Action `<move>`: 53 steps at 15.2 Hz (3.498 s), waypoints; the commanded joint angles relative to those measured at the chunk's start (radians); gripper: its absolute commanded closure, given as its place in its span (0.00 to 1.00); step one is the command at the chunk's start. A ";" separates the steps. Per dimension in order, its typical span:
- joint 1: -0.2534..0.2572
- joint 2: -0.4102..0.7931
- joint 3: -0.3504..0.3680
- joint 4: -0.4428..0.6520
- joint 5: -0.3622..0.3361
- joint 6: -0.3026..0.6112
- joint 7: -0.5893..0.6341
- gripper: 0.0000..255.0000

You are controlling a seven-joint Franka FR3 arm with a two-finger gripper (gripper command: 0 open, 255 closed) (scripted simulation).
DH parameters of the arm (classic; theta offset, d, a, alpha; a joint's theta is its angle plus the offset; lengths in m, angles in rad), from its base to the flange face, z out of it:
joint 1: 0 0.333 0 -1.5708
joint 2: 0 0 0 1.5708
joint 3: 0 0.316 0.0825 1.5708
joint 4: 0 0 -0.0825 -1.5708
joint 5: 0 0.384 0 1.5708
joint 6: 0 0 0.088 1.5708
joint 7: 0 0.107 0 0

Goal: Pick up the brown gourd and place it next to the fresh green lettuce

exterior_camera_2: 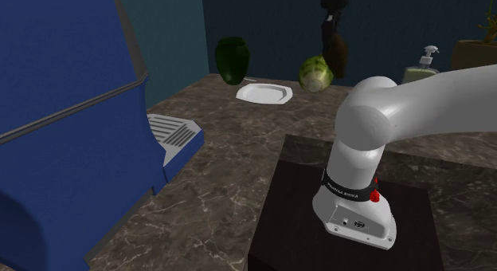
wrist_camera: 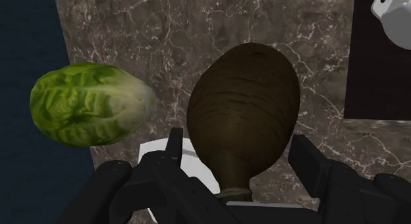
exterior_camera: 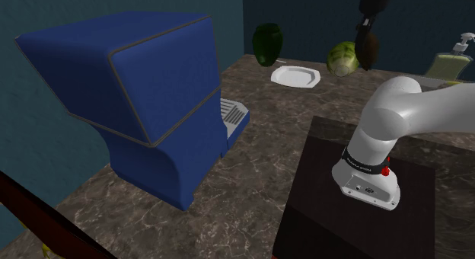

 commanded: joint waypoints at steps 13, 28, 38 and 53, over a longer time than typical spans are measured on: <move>-0.026 0.040 -0.289 0.053 -0.228 0.126 -0.164 1.00; -0.071 0.000 -0.417 -0.125 -0.355 0.259 -0.109 1.00; -0.097 0.007 -0.530 -0.220 -0.469 0.357 -0.067 1.00; -0.218 0.232 -0.638 -0.317 -0.565 0.673 -0.034 1.00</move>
